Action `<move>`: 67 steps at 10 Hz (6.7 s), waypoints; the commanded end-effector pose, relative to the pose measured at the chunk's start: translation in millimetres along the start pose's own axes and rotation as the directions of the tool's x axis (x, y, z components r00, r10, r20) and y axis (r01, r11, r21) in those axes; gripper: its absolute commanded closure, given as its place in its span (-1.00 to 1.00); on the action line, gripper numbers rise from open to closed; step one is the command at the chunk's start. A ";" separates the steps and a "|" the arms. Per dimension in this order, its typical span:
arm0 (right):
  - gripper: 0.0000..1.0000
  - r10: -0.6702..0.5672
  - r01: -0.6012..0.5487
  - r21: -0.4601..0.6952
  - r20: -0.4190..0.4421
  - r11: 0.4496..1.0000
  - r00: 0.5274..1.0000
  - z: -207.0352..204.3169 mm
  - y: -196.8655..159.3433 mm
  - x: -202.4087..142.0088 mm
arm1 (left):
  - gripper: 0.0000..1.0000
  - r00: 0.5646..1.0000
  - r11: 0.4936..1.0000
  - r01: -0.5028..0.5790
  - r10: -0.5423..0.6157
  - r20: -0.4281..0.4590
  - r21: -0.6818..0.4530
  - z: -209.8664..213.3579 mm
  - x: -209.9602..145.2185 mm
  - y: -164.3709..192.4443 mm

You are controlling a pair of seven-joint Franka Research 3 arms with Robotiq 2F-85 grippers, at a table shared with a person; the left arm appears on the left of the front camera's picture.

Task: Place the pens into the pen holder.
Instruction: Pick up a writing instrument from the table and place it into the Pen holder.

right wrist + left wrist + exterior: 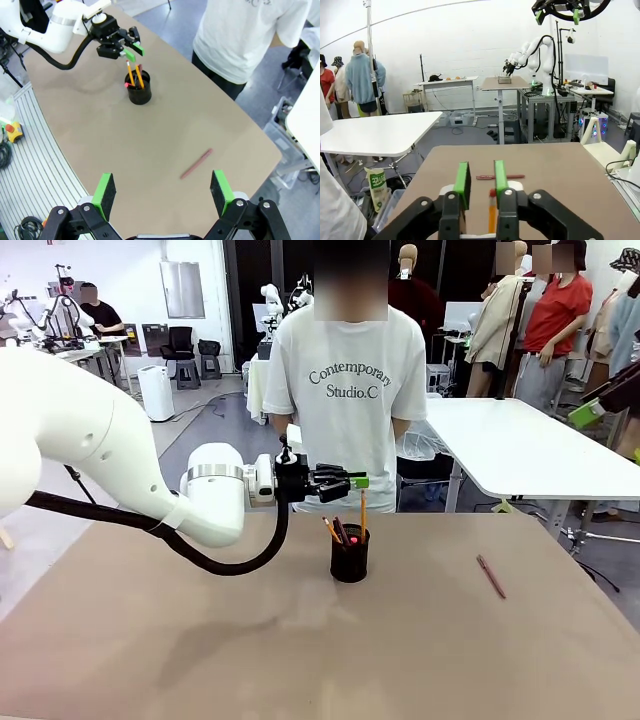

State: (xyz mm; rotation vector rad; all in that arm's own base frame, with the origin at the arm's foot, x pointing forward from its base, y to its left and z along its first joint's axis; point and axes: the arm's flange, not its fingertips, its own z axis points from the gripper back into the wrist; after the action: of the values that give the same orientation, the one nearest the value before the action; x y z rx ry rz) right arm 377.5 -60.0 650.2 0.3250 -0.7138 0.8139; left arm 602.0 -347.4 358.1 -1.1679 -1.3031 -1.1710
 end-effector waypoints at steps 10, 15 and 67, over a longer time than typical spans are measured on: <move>-1.00 0.003 -0.003 0.002 0.004 1.000 1.000 0.6 0.3 0.8 | -1.00 0.999 0.999 0.040 -0.040 -0.015 -0.024 -1.6 12.2 -0.4; -1.00 0.003 -0.003 0.002 0.004 1.000 1.000 0.6 0.3 0.8 | -1.00 0.989 0.998 0.051 -0.057 -0.140 -0.044 38.0 33.4 -0.6; -1.00 -0.541 0.391 -0.422 -0.334 0.818 0.771 -211.6 -52.6 -33.3 | -1.00 0.761 0.970 0.021 0.141 -0.633 0.241 209.0 241.9 -65.8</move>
State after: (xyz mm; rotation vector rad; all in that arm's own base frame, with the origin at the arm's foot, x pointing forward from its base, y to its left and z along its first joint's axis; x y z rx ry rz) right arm 497.3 -2.4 473.8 0.0005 -0.2973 0.2477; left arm 511.5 -135.6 587.0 -0.5399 -0.8191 -1.1920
